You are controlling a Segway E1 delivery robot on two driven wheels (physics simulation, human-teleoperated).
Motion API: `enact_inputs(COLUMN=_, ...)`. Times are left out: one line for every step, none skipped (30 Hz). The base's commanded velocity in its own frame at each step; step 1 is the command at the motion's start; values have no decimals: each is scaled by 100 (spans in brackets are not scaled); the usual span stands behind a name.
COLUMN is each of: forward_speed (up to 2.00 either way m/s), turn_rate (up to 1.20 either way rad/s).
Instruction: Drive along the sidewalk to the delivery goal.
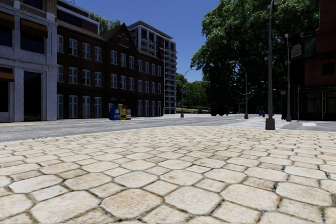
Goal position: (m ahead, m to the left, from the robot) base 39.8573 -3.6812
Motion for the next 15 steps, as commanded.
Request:
enact_inputs(forward_speed=192, turn_rate=0)
enact_inputs(forward_speed=192, turn_rate=0)
enact_inputs(forward_speed=192, turn_rate=0)
enact_inputs(forward_speed=192, turn_rate=0)
enact_inputs(forward_speed=192, turn_rate=0)
enact_inputs(forward_speed=192, turn_rate=0)
enact_inputs(forward_speed=192, turn_rate=0)
enact_inputs(forward_speed=192, turn_rate=0)
enact_inputs(forward_speed=192, turn_rate=0)
enact_inputs(forward_speed=192, turn_rate=0)
enact_inputs(forward_speed=191, turn_rate=0)
enact_inputs(forward_speed=191, turn_rate=0)
enact_inputs(forward_speed=191, turn_rate=0)
enact_inputs(forward_speed=191, turn_rate=0)
enact_inputs(forward_speed=190, turn_rate=0)
